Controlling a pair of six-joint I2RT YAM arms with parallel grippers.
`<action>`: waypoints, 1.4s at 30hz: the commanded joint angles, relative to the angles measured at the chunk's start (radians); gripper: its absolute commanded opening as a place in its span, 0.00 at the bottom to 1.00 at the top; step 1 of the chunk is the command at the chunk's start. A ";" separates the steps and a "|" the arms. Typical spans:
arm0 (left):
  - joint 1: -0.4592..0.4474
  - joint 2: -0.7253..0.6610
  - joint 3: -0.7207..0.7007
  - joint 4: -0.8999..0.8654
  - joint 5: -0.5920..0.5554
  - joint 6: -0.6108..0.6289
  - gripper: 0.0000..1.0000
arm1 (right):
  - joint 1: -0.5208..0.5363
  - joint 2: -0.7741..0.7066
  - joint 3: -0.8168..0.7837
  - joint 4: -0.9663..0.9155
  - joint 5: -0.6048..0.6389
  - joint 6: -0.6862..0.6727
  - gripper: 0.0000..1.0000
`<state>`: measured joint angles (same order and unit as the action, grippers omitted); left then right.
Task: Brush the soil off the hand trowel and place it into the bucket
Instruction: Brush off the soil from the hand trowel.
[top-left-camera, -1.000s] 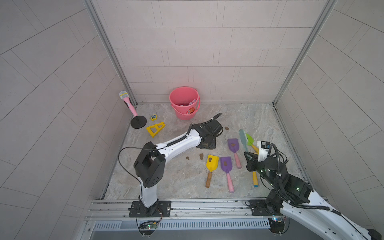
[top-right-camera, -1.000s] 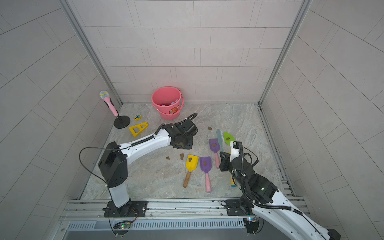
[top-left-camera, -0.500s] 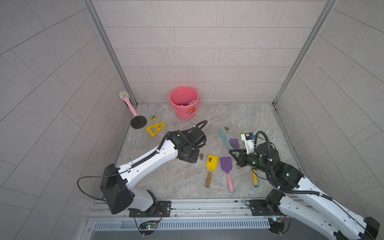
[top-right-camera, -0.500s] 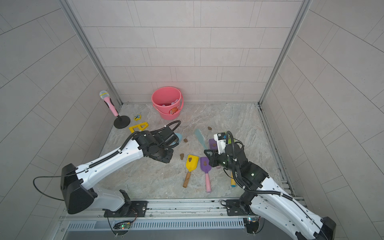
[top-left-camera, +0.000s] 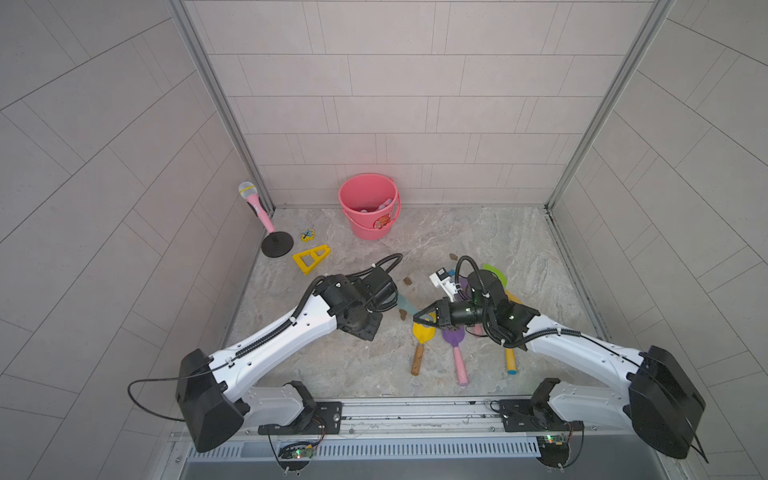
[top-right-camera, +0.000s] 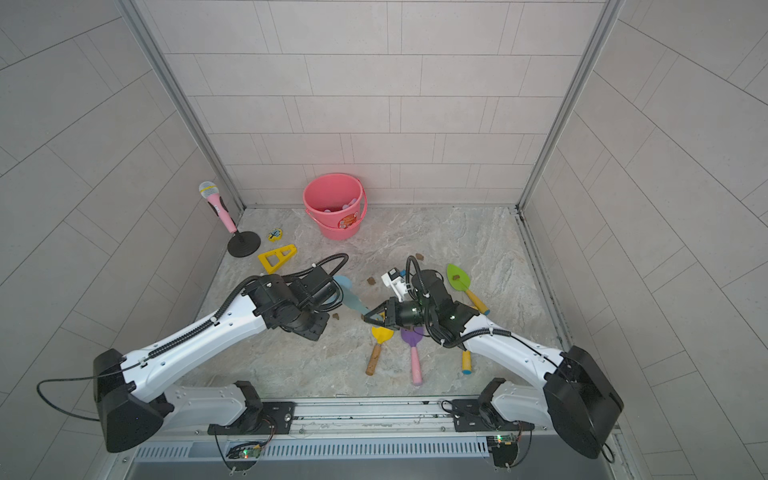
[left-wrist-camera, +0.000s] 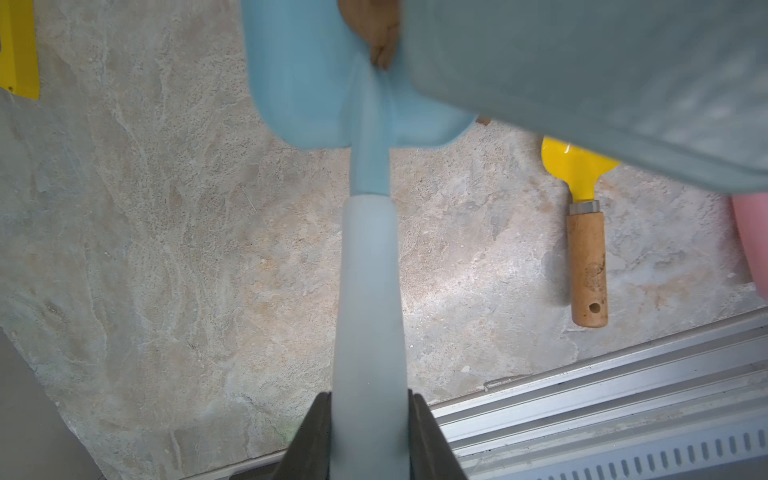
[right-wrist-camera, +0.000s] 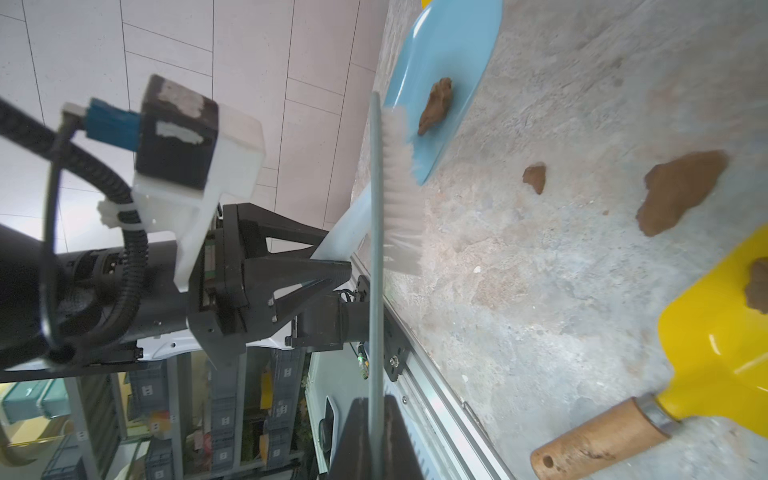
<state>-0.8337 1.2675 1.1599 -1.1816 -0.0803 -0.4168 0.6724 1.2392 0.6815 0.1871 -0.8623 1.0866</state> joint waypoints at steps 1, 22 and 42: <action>-0.006 -0.010 -0.003 0.005 -0.019 0.044 0.00 | -0.007 0.057 0.057 0.083 -0.071 0.071 0.00; -0.005 -0.031 -0.017 0.016 0.015 0.035 0.00 | -0.162 -0.031 0.059 -0.203 0.122 -0.031 0.00; -0.006 0.010 -0.020 0.079 0.047 0.041 0.00 | -0.013 0.074 0.102 -0.051 0.011 0.000 0.00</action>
<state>-0.8387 1.2755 1.1419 -1.1099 -0.0277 -0.3908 0.6563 1.2991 0.7555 0.0753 -0.8448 1.0592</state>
